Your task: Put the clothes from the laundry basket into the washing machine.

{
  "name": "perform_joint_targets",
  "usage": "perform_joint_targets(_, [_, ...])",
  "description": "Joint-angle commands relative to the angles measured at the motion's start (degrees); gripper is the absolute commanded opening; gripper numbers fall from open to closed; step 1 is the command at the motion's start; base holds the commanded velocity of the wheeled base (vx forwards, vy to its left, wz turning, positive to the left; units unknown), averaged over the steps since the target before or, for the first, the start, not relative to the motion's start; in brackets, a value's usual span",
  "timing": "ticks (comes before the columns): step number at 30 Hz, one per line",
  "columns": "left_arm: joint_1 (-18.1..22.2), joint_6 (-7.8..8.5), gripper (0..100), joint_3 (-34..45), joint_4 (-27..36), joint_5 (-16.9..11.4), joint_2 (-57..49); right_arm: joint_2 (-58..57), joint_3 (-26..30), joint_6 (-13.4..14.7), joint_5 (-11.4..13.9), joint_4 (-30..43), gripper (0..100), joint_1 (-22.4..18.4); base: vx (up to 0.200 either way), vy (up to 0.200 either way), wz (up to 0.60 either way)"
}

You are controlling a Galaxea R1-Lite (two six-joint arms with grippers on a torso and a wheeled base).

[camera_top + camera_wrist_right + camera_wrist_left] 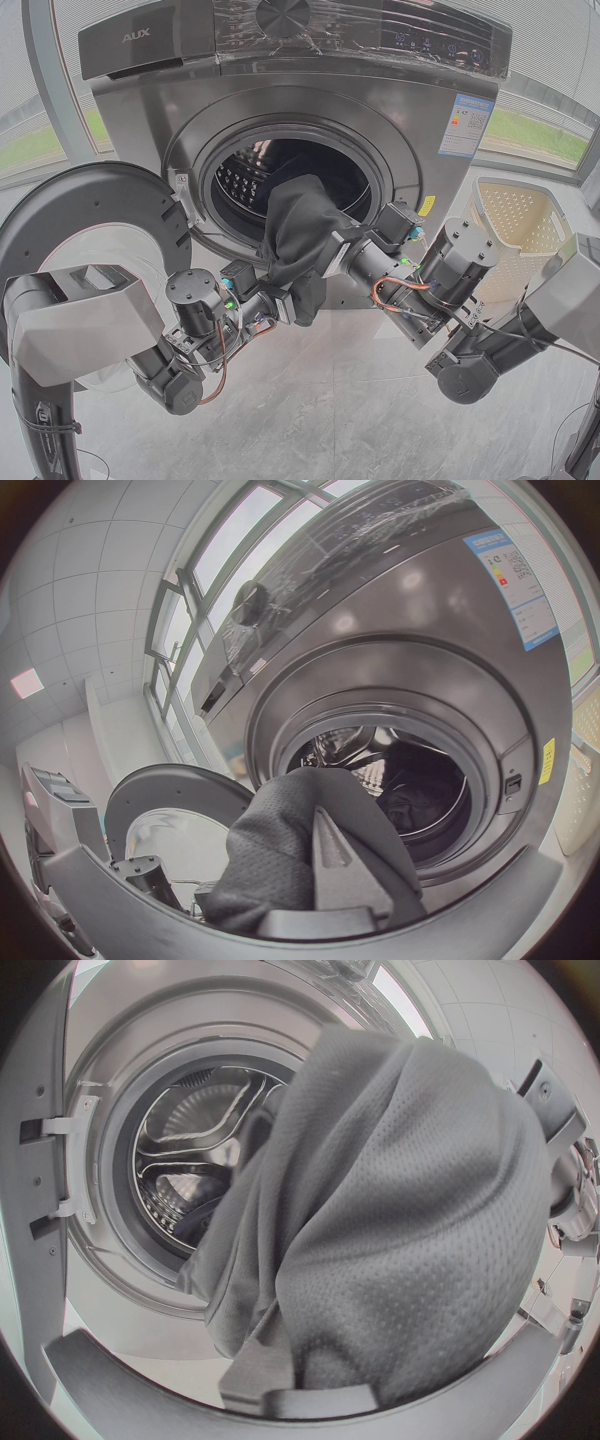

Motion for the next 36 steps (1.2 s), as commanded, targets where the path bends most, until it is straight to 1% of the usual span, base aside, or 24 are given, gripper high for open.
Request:
perform_joint_targets(1, [1.7, 0.31, 0, 0.3, -0.3, 0.0, -0.8, -0.5, 2.4, 0.4, 0.0, 0.0, 0, -2.5, 0.000, 0.000, 0.00])
perform_joint_targets(4, [2.1, -0.13, 0, 0.3, -0.3, 0.0, -3.3, -0.4, 5.2, 0.7, 0.1, -0.3, 0, -4.4, 0.000, 0.000, 0.00])
perform_joint_targets(6, [2.1, -0.13, 0, 0.3, -0.3, 0.0, -3.3, -0.4, 5.2, 0.7, 0.1, -0.3, 0, -4.4, 0.000, 0.000, 0.00])
perform_joint_targets(7, [1.8, -0.39, 0, 0.6, -0.2, 0.0, -5.7, -0.1, 6.9, 0.8, 0.2, -0.9, 0, -5.4, 0.000, 0.000, 0.00])
perform_joint_targets(9, [1.3, -0.48, 0, 1.4, -0.2, 0.1, -8.1, 0.0, 8.1, 1.3, 0.2, -1.0, 0, -5.2, 0.000, 0.000, 0.00])
perform_joint_targets(12, [0.3, -0.57, 0, 2.6, -0.2, 0.2, -10.7, 0.0, 9.4, 1.4, 0.2, -1.0, 0, -4.7, 0.000, 0.000, 0.00])
perform_joint_targets(15, [-0.2, -0.74, 0, 4.4, -0.1, 0.1, -13.2, 0.1, 9.5, 1.5, 0.2, -1.1, 0, -4.4, 0.000, 0.000, 0.00])
perform_joint_targets(16, [-0.2, -0.92, 0, 4.8, -0.2, 0.1, -13.8, 0.1, 9.6, 1.5, 0.2, -1.2, 0, -4.4, 0.000, 0.000, 0.00])
perform_joint_targets(18, [-0.8, -1.80, 0, 6.5, -0.2, 0.1, -15.8, -0.1, 10.2, 1.4, 0.4, -2.1, 0, -4.1, 0.000, 0.000, 0.00])
perform_joint_targets(20, [-0.9, -1.97, 0, 7.6, -0.2, 0.1, -16.9, -0.5, 10.2, 1.4, 0.4, -2.3, 0, -3.8, 0.000, 0.000, 0.00])
perform_joint_targets(21, [-0.9, -1.97, 0, 7.8, -0.1, 0.1, -17.2, -0.5, 10.2, 1.4, 0.4, -2.3, 100, -3.7, 0.000, 0.000, 0.00])
perform_joint_targets(23, [-1.3, -1.89, 0, 10.3, -0.1, 0.0, -19.3, -1.6, 10.8, 1.3, 0.6, -2.2, 100, -3.6, 0.000, 0.000, 0.00])
perform_joint_targets(24, [-1.5, -1.71, 0, 11.7, -0.1, -0.1, -20.2, -2.5, 12.7, 0.9, 0.9, -1.8, 100, -3.6, 0.000, 0.000, 0.00])
perform_joint_targets(25, [-1.8, -1.10, 0, 13.3, -0.1, -0.5, -21.1, -3.2, 15.9, 0.5, 1.2, -1.9, 100, -3.2, 0.000, 0.000, 0.00])
perform_joint_targets(26, [-2.2, -0.92, 0, 15.8, -0.2, -0.6, -22.3, -4.0, 19.5, -0.4, 2.1, -2.0, 100, -2.5, 0.000, 0.000, 0.00])
perform_joint_targets(28, [-2.8, -0.57, 0, 20.0, -0.1, -0.9, -24.6, -5.8, 27.3, -2.8, 4.8, -2.4, 100, -0.4, 0.000, 0.000, 0.00])
perform_joint_targets(30, [-3.5, -0.04, 0, 22.0, -0.2, -1.4, -26.1, -8.8, 33.9, -4.6, 7.3, -2.6, 100, 2.1, 0.000, 0.000, 0.00])
perform_joint_targets(32, [-3.3, -0.04, 0, 22.6, -0.2, -1.2, -26.2, -11.2, 38.2, -4.8, 7.8, -3.2, 100, 4.1, 0.000, 0.000, 0.00])
perform_joint_targets(34, [-2.8, -0.57, 0, 22.7, -0.1, -1.1, -26.3, -12.6, 41.2, -4.9, 7.8, -3.2, 100, 4.6, 0.000, 0.000, 0.00])
perform_joint_targets(35, [-2.8, -0.57, 0, 22.7, -0.2, -1.1, -26.3, -12.7, 41.4, -5.0, 7.8, -3.2, 100, 4.6, 0.000, 0.000, 0.00])
perform_joint_targets(36, [-2.1, -0.22, 0, 22.8, -0.2, -0.9, -26.3, -14.3, 44.6, -5.2, 8.1, -3.0, 100, 4.5, 0.000, 0.000, 0.00])
